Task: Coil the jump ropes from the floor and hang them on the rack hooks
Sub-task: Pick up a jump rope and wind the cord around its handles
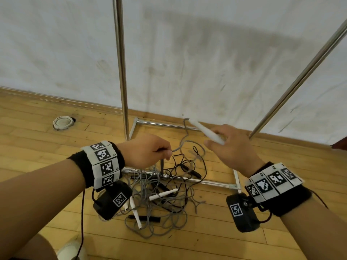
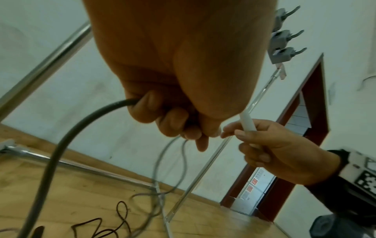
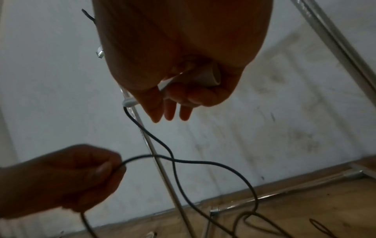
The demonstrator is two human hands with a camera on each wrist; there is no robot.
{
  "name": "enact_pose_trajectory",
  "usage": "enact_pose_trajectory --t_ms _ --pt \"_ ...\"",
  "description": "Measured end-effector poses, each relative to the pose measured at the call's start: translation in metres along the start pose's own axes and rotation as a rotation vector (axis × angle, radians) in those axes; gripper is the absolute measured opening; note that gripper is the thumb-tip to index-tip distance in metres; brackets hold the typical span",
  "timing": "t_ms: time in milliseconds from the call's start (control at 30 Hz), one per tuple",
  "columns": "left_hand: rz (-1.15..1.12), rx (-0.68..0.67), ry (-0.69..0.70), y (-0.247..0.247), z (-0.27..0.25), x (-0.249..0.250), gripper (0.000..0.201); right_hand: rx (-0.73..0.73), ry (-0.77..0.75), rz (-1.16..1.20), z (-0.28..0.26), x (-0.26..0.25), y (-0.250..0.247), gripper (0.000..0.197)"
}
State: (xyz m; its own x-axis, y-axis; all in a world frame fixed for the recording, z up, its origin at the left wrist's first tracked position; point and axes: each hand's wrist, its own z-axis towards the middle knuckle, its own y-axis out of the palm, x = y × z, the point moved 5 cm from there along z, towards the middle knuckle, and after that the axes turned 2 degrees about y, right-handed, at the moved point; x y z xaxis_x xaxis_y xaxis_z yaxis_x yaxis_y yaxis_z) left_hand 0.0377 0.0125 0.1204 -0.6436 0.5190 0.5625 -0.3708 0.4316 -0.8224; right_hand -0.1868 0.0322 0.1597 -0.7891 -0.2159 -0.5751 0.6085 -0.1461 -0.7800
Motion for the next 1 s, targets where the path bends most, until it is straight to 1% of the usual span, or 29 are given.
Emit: enact_pose_trajectory --t_ms 100,167,233,333,400,500,700,867,933,1000 --pt "0.003 0.025 0.067 -0.002 0.001 0.02 0.025 -0.159 -0.03 0.14 -0.006 -0.018 0.022 0.014" --pt "-0.005 0.013 0.092 -0.004 0.001 0.029 0.026 -0.225 -0.087 0.216 -0.008 -0.029 0.031 0.014" --pt "-0.059 0.001 0.076 -0.007 -0.001 0.03 0.029 -0.273 -0.093 0.27 -0.009 -0.033 0.035 0.012" --pt "-0.151 0.039 0.036 -0.014 -0.003 0.026 0.03 -0.353 -0.076 0.288 -0.009 -0.033 0.04 0.011" --pt "-0.178 0.041 0.031 -0.014 -0.003 0.023 0.028 -0.315 -0.058 0.254 -0.007 -0.031 0.039 0.012" --pt "-0.183 -0.023 0.021 -0.006 -0.003 0.015 0.023 -0.177 -0.05 0.213 -0.001 -0.03 0.028 0.017" --pt "-0.189 -0.107 -0.062 0.007 0.001 -0.011 0.023 0.039 -0.069 0.261 0.007 -0.022 -0.005 0.023" --pt "-0.078 -0.19 -0.116 0.018 -0.002 -0.028 0.025 0.221 -0.013 0.317 0.01 -0.005 -0.034 0.02" --pt "-0.059 -0.171 -0.145 0.017 -0.002 -0.034 0.026 0.238 0.018 0.281 0.01 0.002 -0.04 0.016" --pt "-0.032 -0.113 -0.165 0.012 -0.002 -0.037 0.027 0.205 0.062 0.254 0.01 0.009 -0.039 0.012"
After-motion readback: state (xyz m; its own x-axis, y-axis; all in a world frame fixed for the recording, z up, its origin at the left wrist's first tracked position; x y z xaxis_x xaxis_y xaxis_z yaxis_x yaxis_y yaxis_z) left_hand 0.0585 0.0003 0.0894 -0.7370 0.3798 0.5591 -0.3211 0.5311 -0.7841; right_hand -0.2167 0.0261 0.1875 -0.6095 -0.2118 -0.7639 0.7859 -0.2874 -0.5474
